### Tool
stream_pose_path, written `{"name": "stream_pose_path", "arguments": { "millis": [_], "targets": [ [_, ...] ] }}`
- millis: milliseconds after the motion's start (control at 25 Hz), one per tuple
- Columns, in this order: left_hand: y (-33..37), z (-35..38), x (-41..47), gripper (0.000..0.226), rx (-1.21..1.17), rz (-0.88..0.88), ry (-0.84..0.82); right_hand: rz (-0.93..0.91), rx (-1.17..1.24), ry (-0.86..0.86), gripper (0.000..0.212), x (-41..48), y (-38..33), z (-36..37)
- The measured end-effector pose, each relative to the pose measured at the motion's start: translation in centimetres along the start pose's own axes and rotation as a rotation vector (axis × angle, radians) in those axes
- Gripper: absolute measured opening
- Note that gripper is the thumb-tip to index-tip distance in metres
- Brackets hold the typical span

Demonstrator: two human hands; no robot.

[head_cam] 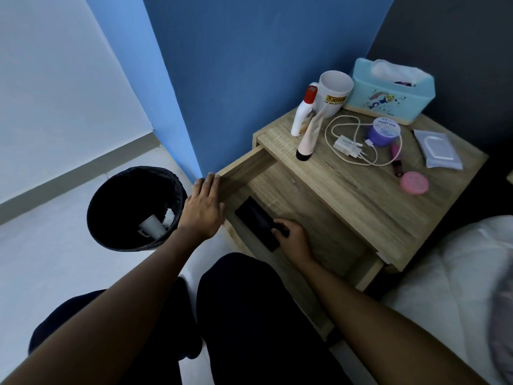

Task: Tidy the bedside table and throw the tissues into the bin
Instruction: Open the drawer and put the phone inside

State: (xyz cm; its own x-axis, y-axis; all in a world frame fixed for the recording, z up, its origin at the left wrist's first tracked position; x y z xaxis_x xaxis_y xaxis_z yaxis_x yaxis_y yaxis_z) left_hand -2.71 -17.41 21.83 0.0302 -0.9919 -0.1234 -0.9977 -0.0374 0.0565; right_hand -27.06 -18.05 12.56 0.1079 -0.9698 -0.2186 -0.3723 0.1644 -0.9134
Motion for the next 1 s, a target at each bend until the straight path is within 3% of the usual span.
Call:
{"name": "stream_pose_path", "arguments": {
  "millis": [400,1000],
  "targets": [
    [0.0,0.0,0.0,0.068,-0.005,-0.008,0.003,0.011,0.024,-0.135,0.034,0.7,-1.6,3.4],
    [0.0,-0.1,0.3,0.068,0.024,0.010,-0.003,0.050,0.031,-0.120,0.031,0.8,-2.4,4.8]
  ]
}}
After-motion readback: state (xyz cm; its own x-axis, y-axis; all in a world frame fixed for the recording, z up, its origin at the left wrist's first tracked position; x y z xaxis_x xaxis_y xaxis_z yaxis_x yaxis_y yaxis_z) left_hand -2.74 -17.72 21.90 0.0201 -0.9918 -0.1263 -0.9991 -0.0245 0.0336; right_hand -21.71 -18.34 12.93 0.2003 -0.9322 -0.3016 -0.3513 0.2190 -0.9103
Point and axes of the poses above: each hand's wrist, its own x-axis towards the middle knuckle, its own z-axis out of the palm, y = z × x, the point moved 3 cm from there along x, towards the middle knuckle, and after that the axes turned 13 degrees about x, right-handed, at the moved point
